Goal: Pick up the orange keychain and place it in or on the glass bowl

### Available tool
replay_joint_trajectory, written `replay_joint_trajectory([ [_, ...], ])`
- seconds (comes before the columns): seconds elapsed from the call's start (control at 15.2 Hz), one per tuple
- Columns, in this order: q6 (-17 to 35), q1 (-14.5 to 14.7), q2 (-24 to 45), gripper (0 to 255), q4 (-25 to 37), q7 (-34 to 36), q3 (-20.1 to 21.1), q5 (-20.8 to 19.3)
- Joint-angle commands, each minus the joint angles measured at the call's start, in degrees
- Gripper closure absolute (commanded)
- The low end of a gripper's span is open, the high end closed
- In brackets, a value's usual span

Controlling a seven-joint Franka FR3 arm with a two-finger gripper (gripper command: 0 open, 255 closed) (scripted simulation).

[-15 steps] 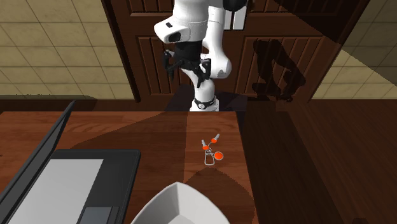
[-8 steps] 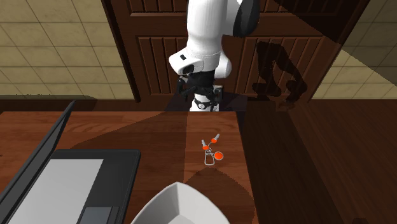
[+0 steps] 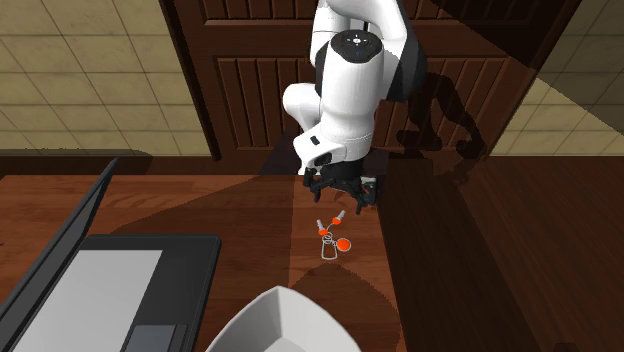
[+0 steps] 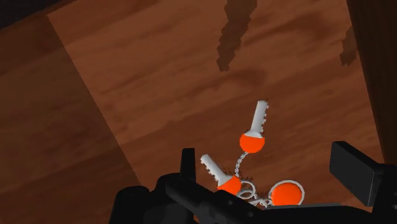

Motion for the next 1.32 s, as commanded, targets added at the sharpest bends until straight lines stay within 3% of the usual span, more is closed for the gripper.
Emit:
replay_joint_trajectory([
  [0.0, 1.7, 0.0, 1.0, 0, -0.5, 0.4, 0.3, 0.3],
  [0.4, 7.3, 0.0, 2.8, 0, -4.3, 0.5, 0.9, 0.5],
  [0.92, 7.3, 0.0, 2.8, 0, -4.3, 0.5, 0.9, 0.5],
  [0.99, 7.3, 0.0, 2.8, 255, -4.3, 0.5, 0.9, 0.5],
  [1.25, 7.3, 0.0, 3.0, 255, -4.1, 0.5, 0.9, 0.5],
])
